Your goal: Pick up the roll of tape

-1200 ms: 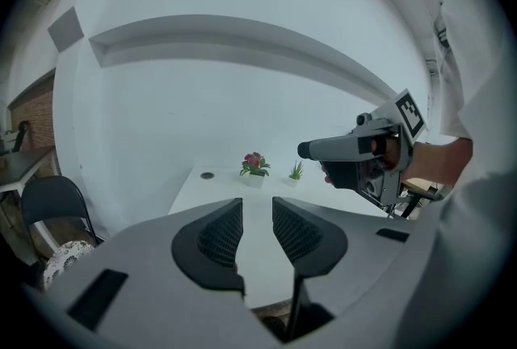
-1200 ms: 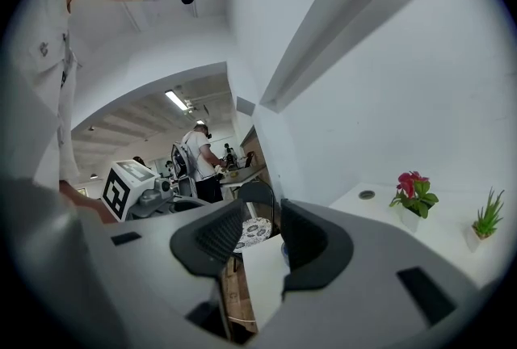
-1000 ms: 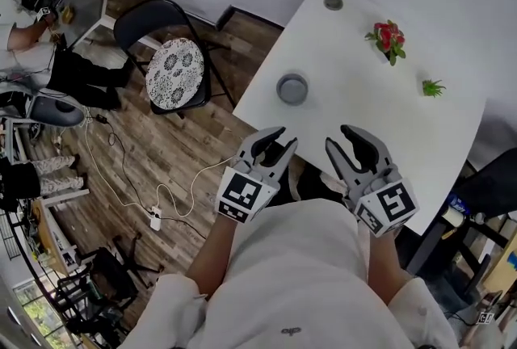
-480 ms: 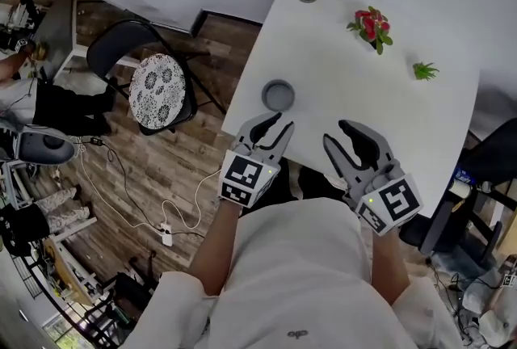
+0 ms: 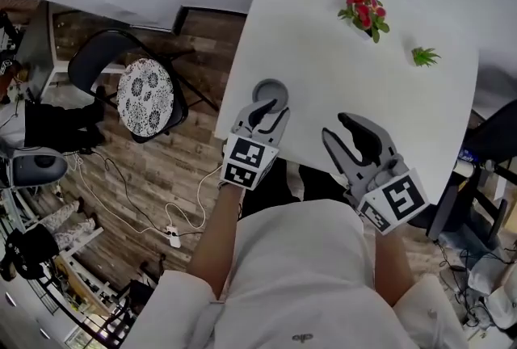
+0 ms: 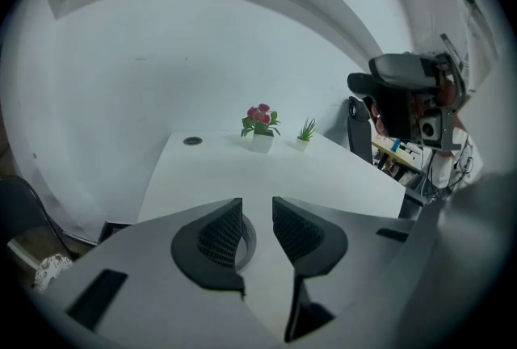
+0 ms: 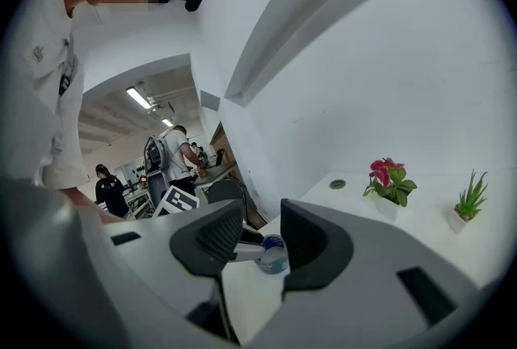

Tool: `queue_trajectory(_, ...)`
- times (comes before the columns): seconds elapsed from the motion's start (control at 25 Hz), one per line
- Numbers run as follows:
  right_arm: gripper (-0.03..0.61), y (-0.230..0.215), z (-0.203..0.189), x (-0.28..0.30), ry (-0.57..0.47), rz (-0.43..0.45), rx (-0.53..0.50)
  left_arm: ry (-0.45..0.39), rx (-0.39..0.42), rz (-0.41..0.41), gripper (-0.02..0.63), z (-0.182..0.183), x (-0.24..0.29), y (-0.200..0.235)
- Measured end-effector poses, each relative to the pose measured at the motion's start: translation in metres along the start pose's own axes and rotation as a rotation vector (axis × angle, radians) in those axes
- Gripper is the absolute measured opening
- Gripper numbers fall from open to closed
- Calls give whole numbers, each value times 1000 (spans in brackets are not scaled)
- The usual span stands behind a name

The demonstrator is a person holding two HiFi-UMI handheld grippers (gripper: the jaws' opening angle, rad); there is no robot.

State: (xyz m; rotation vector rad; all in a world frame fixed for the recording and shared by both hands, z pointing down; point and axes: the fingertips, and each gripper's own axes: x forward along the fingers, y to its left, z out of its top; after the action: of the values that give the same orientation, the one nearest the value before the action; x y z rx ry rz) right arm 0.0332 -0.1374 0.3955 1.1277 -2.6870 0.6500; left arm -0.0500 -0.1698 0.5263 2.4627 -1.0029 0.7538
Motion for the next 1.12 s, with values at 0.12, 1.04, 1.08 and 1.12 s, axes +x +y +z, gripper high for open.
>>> queue_trajectory(0.12, 152, -2, -3, 4, 11, 4, 6, 38, 52, 3, 123, -9, 11, 2)
queue_trajectory(1.04, 153, -11, -25, 4, 60, 7, 42, 246, 370, 116, 133, -56, 50, 9)
queue_trajectory(1.08, 152, -11, -26, 4, 62, 7, 43, 251, 369, 118, 133, -56, 50, 9)
queue_trajectory(1.12, 153, -11, -27, 3, 63, 7, 44, 257, 371, 121, 133, -57, 51, 9)
